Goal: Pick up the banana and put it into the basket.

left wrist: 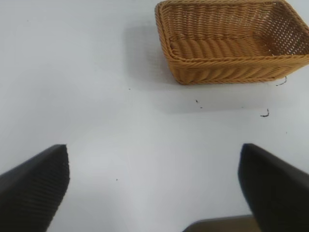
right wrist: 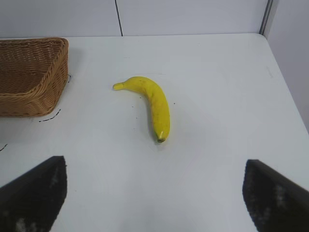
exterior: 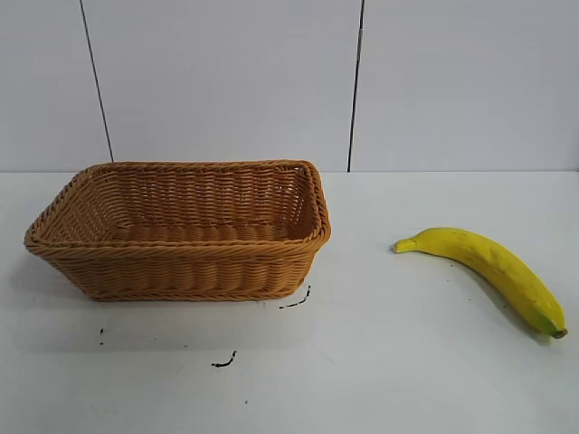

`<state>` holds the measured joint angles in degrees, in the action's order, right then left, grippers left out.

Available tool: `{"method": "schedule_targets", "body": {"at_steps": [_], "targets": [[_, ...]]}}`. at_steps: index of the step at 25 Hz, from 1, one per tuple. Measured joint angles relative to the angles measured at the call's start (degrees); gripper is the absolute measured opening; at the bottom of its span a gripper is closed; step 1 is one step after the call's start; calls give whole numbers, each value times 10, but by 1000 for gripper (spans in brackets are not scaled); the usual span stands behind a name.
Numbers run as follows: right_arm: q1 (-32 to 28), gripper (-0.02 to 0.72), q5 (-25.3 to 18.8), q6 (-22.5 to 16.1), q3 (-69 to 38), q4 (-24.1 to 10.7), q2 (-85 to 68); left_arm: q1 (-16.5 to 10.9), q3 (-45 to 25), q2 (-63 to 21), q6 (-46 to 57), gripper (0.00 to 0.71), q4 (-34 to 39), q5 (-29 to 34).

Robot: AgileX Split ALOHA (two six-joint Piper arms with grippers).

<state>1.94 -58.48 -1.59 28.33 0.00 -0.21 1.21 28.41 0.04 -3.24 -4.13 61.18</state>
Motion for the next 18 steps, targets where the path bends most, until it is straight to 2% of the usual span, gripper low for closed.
{"method": "schedule_targets", "body": {"at_steps": [9,15,18], "targets": [[0,692,-4,-2,4,0,19,0,0,0,0,690,0,0],[0,692,-10,-6,79,0,193,0,0,0,0,690,0,0],[0,692,-35,-6,133,0,318,0,0,0,0,690,0,0]]}}
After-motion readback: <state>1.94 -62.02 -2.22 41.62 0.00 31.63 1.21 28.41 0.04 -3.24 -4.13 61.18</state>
